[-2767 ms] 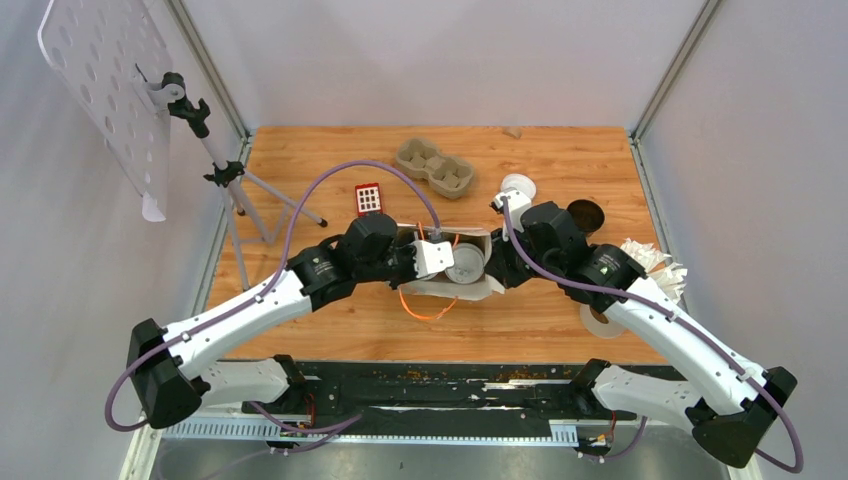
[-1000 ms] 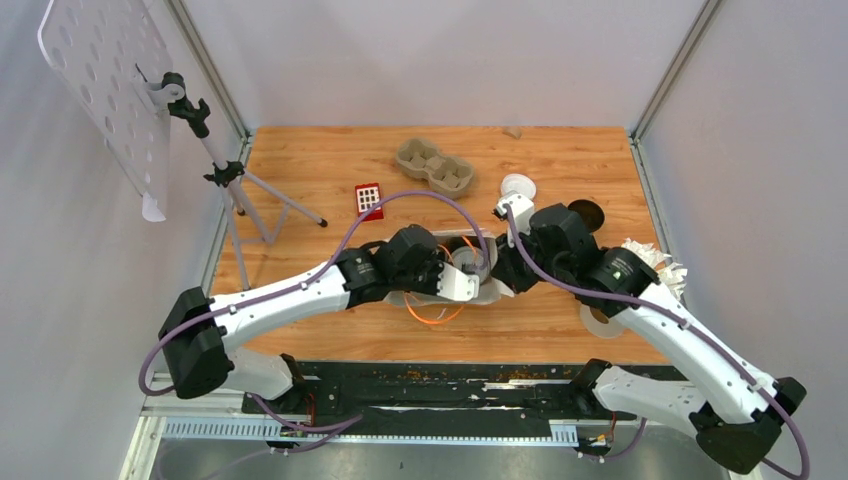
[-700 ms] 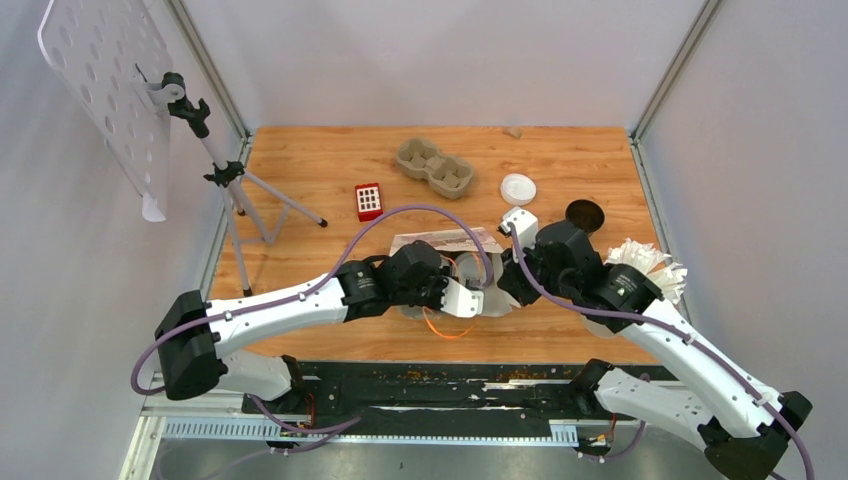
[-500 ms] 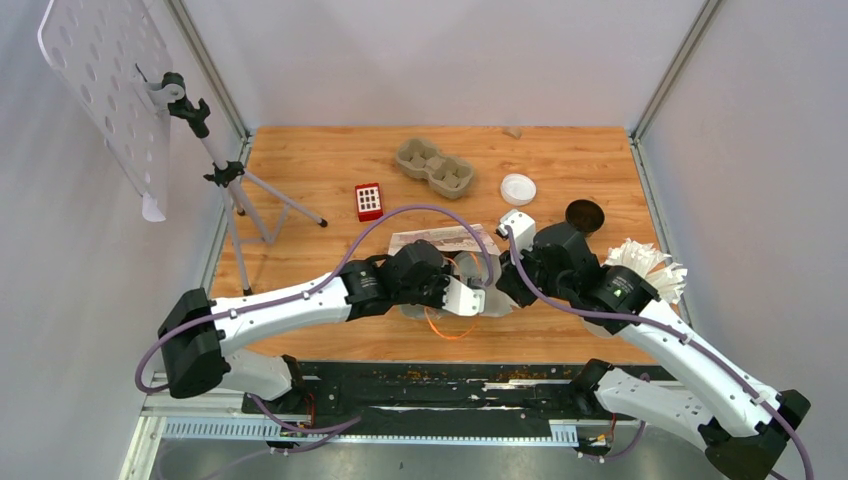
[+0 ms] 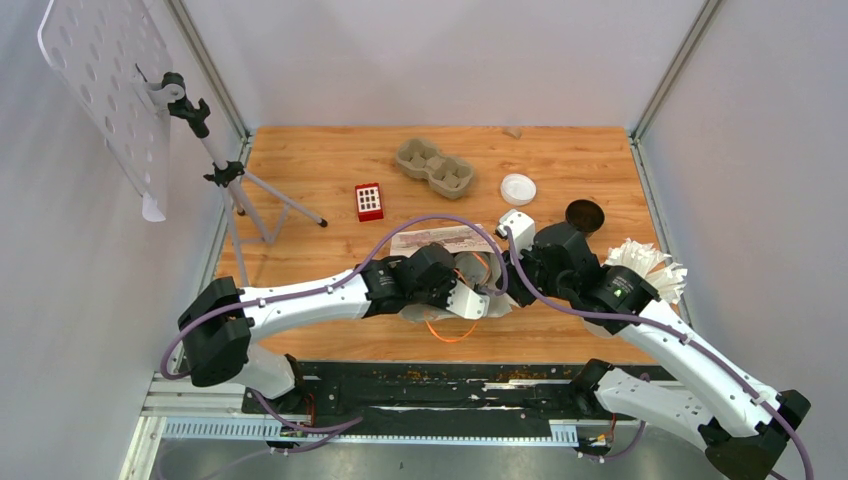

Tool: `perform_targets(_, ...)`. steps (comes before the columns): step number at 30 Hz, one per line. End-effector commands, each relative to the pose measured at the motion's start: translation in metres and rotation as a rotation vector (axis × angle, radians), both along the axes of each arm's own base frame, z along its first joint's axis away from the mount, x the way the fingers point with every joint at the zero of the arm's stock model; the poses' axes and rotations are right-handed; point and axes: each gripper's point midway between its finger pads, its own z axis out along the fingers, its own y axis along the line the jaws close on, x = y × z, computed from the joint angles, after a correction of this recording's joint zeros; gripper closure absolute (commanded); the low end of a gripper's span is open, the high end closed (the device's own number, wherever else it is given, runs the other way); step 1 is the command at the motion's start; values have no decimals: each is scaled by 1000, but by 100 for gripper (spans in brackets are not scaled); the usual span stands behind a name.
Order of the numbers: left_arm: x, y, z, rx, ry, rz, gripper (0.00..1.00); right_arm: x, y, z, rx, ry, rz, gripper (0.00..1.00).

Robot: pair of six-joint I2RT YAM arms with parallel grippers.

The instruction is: Pack the takeout coffee

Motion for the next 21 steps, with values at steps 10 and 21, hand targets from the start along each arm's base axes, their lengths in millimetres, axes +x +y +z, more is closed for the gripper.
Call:
perform_targets(10, 23, 4, 23, 11, -98, 48, 100, 2, 1, 10, 2, -53, 29, 100)
perform_targets(21, 38, 21, 15, 61, -96, 89, 100, 2, 0, 11, -1, -59, 27, 100)
